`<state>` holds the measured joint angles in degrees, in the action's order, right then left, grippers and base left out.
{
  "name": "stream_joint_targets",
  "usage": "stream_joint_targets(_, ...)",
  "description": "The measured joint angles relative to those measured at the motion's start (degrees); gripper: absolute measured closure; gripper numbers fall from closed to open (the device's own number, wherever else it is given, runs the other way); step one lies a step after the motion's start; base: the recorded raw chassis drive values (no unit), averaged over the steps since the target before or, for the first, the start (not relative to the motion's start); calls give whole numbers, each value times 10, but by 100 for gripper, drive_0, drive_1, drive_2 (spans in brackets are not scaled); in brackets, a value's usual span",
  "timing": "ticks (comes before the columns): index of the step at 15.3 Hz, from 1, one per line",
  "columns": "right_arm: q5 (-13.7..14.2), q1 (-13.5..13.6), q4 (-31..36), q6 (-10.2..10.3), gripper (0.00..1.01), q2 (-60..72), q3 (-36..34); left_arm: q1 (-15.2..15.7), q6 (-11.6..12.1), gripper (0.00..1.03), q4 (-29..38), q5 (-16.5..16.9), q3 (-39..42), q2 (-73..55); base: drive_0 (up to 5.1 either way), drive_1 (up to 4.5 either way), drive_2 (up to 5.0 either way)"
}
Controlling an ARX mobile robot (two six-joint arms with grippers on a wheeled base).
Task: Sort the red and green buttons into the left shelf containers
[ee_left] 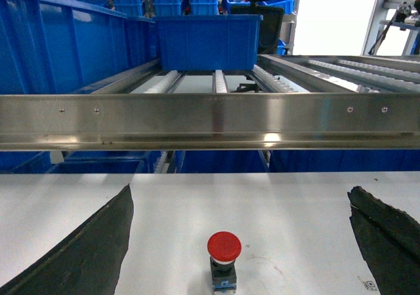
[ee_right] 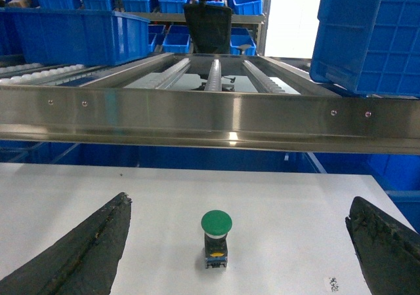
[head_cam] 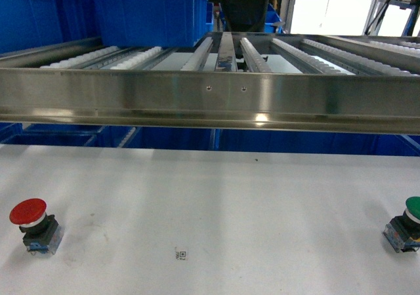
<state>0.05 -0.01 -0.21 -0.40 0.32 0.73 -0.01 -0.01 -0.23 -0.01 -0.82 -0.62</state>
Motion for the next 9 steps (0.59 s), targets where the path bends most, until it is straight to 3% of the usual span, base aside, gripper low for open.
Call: stream_joint_targets(9,0,0,0,0,3,0,0,0,0,5,0,0,0,0,0,0,0)
